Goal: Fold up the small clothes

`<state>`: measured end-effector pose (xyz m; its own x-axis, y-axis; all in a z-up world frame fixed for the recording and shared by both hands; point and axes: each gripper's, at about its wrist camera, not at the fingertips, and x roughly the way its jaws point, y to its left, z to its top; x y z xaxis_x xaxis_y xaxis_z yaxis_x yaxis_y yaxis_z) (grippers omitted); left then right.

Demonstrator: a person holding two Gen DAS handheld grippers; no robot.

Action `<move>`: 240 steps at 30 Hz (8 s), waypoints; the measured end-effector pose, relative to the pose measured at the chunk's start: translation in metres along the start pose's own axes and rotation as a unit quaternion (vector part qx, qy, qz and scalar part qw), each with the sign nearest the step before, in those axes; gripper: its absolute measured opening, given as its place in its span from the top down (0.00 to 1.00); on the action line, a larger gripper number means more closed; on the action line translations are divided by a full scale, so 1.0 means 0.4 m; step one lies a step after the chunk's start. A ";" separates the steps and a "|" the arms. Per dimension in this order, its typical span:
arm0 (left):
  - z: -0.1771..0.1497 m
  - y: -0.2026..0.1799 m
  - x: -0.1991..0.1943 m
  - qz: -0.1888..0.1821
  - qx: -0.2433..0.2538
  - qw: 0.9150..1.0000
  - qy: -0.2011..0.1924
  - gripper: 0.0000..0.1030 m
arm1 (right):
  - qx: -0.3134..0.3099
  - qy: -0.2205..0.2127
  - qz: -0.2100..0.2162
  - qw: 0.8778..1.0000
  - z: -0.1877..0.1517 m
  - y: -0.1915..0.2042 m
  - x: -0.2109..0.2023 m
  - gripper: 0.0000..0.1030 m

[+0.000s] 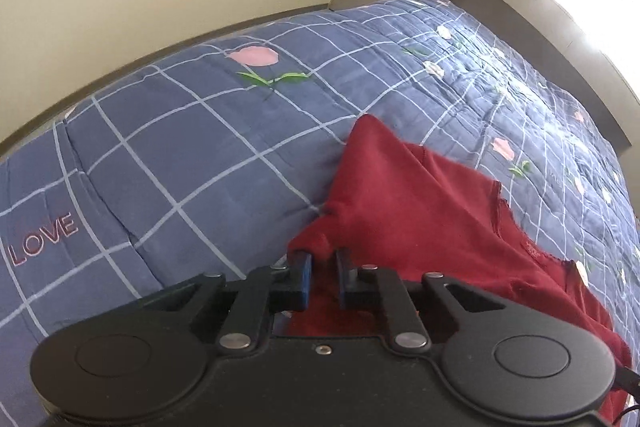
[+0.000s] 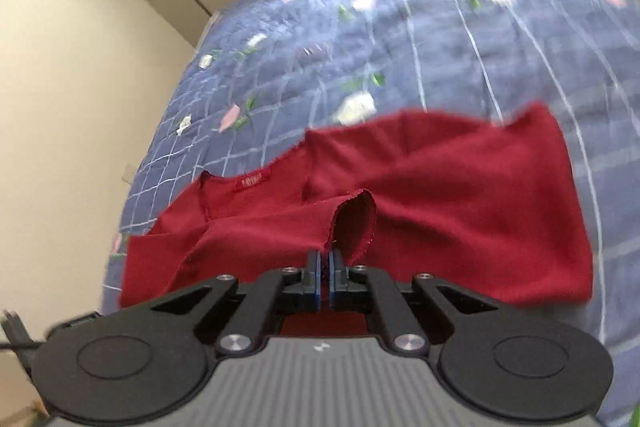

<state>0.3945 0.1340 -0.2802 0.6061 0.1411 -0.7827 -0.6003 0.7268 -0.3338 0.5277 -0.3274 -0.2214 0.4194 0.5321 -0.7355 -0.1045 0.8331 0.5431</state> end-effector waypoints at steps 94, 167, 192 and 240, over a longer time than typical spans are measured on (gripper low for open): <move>-0.321 0.334 -0.441 -0.100 0.114 0.957 0.246 0.95 | -0.048 0.034 -0.124 0.991 -0.749 0.020 -0.389 0.90; -0.551 0.111 -0.382 -0.090 0.537 0.823 0.162 0.02 | -0.474 -0.019 -0.078 0.877 -0.747 0.146 -0.383 0.95; -0.465 0.133 -0.375 -0.088 0.509 0.841 0.160 0.37 | -0.472 0.013 -0.072 0.879 -0.694 0.079 -0.330 0.90; 0.098 -0.237 -0.313 -0.131 0.341 0.929 0.064 0.94 | -0.334 -0.003 -0.083 0.939 0.001 0.121 -0.228 0.94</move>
<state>0.3961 0.0737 -0.1298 0.5924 -0.1505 -0.7915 0.0557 0.9877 -0.1462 0.4848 -0.3358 -0.1278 0.4838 0.3875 -0.7847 -0.5785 0.8144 0.0455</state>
